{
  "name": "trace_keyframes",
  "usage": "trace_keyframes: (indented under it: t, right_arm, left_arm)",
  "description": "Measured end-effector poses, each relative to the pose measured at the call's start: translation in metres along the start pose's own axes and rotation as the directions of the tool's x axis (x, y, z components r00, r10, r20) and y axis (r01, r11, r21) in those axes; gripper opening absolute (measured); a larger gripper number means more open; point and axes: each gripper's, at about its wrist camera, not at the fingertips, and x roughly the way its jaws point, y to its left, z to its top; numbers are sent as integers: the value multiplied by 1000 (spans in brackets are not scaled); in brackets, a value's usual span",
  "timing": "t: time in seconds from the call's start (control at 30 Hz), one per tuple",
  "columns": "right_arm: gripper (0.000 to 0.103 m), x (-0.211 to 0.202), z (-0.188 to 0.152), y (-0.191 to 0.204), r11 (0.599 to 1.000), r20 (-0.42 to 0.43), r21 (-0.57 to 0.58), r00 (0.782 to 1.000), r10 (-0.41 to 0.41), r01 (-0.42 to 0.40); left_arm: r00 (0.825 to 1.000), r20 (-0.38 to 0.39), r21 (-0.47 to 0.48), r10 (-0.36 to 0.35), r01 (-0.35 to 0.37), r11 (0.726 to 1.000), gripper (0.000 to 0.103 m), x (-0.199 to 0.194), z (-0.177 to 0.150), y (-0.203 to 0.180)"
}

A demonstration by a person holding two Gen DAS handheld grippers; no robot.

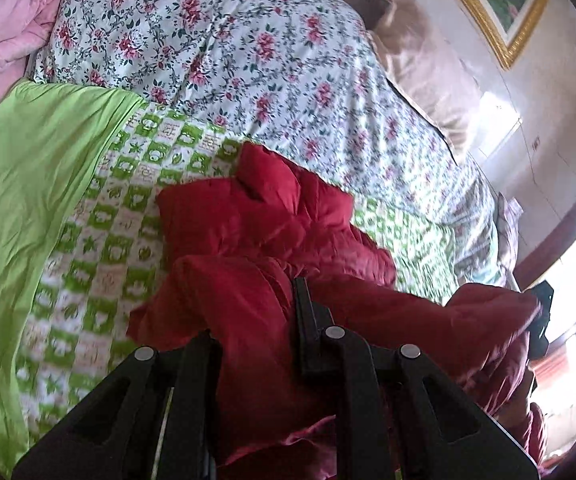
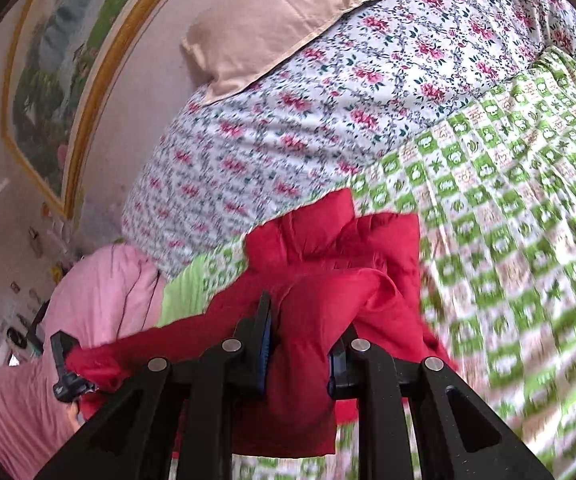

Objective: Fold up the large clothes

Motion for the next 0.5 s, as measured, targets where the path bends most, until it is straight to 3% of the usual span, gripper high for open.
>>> trace_keyframes:
  t: [0.23, 0.5]
  right_arm:
    - [19, 51, 33, -18, 997, 8, 49, 999, -52, 52]
    - [20, 113, 56, -69, 973, -4, 197, 993, -118, 116]
  left_arm:
    - [1000, -22, -49, 19, -20, 999, 13, 46, 36, 14]
    - [996, -72, -85, 48, -54, 995, 14, 110, 69, 40]
